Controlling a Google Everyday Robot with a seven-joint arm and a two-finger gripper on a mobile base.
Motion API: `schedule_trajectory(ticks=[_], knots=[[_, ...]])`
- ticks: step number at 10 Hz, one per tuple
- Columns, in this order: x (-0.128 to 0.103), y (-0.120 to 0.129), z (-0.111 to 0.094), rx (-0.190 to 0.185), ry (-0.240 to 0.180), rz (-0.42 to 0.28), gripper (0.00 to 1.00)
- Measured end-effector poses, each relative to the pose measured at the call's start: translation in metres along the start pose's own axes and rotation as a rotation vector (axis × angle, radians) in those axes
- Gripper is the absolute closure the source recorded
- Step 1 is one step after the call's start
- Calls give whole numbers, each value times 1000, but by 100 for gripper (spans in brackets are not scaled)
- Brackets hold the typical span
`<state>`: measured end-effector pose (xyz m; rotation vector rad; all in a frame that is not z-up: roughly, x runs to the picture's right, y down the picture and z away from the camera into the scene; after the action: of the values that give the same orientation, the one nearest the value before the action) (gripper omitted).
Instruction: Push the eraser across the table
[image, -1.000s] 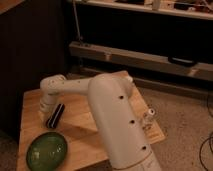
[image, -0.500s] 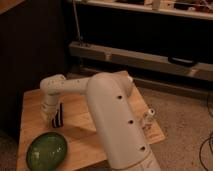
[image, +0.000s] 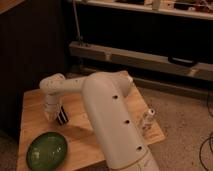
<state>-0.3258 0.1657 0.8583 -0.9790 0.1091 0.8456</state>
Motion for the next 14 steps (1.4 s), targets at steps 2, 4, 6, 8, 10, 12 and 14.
schedule_trajectory(ticks=[2, 4, 6, 8, 10, 12, 14], knots=[[-3, -8, -2, 12, -10, 24, 99], [-4, -16, -7, 25, -19, 45, 99], [-1, -24, -11, 38, -21, 64, 99], [8, -38, -17, 53, -14, 89, 99], [13, -46, -19, 64, -3, 104, 99], [21, -57, -23, 77, 7, 127, 99], [22, -66, -26, 91, 11, 145, 99]])
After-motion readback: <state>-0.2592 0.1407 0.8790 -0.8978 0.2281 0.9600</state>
